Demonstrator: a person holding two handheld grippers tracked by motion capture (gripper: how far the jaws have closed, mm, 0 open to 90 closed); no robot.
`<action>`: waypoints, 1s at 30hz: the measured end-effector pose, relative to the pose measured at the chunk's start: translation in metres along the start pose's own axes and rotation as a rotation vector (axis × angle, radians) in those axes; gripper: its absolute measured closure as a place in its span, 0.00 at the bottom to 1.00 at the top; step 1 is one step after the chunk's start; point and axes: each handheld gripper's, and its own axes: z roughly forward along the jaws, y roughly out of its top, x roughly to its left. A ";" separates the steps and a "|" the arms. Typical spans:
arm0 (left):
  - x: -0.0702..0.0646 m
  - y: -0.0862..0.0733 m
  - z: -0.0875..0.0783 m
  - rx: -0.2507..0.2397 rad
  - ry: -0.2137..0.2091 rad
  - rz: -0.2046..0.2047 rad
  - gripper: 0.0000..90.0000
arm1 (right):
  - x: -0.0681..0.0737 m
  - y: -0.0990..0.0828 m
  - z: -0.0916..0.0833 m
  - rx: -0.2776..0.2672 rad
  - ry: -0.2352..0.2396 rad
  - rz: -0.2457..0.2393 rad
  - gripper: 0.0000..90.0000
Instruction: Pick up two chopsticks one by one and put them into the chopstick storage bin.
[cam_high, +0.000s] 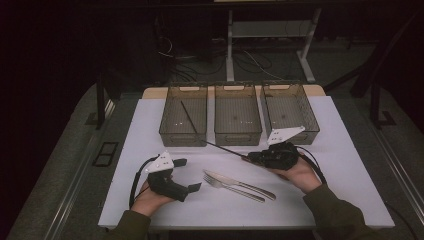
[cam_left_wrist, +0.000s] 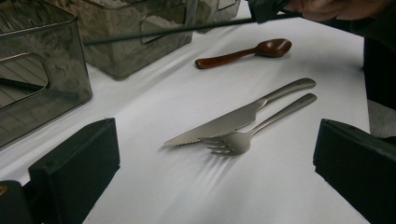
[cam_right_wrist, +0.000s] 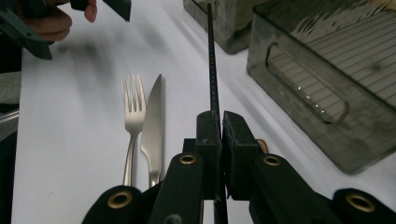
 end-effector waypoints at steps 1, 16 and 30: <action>0.000 0.000 0.000 -0.002 0.000 -0.001 0.00 | 0.000 0.001 -0.001 -0.007 0.000 0.002 0.94; 0.000 0.000 0.001 0.005 0.002 0.005 0.00 | -0.003 0.019 -0.010 -0.063 -0.040 0.016 0.94; 0.000 0.001 0.001 -0.003 0.000 0.005 0.00 | -0.019 0.047 0.000 -0.091 -0.088 0.046 0.94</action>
